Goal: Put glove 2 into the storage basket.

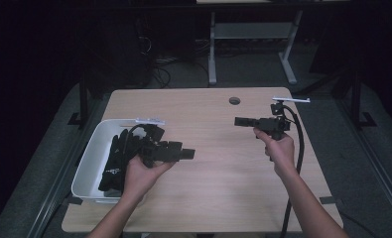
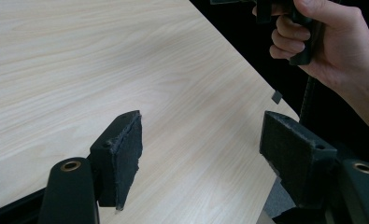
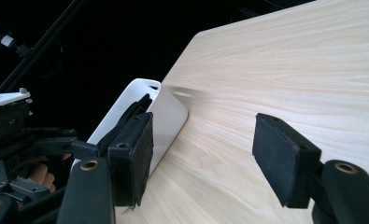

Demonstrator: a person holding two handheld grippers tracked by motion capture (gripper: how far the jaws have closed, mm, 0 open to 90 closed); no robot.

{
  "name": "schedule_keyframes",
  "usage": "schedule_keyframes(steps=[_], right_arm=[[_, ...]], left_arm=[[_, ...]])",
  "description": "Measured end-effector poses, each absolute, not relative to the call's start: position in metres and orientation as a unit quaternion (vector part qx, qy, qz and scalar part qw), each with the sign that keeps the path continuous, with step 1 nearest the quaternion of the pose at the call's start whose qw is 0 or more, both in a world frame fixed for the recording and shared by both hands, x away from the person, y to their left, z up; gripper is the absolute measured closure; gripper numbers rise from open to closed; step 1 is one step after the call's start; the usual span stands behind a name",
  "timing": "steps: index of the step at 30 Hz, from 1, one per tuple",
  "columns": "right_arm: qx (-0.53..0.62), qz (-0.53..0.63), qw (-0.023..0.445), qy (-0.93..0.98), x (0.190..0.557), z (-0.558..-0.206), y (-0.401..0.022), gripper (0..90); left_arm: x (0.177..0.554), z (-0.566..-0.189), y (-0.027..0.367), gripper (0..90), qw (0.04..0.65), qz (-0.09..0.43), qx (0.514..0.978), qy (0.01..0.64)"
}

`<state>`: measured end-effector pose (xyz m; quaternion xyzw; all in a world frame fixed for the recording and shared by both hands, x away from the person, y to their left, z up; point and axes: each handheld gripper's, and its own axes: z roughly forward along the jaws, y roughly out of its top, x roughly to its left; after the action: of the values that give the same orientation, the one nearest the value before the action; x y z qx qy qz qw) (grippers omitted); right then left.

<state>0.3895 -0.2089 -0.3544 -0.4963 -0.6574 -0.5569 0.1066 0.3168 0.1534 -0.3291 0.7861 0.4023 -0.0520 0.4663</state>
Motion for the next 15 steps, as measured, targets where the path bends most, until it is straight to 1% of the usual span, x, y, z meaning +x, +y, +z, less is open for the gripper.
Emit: schedule_keyframes(steps=[15], right_arm=[[-0.511, -0.552, 0.104, -0.651, 0.379, -0.366, -0.235, 37.3]], left_arm=[[0.317, -0.337, 0.133, 29.0, 0.463, -0.060, 0.792, 0.393]])
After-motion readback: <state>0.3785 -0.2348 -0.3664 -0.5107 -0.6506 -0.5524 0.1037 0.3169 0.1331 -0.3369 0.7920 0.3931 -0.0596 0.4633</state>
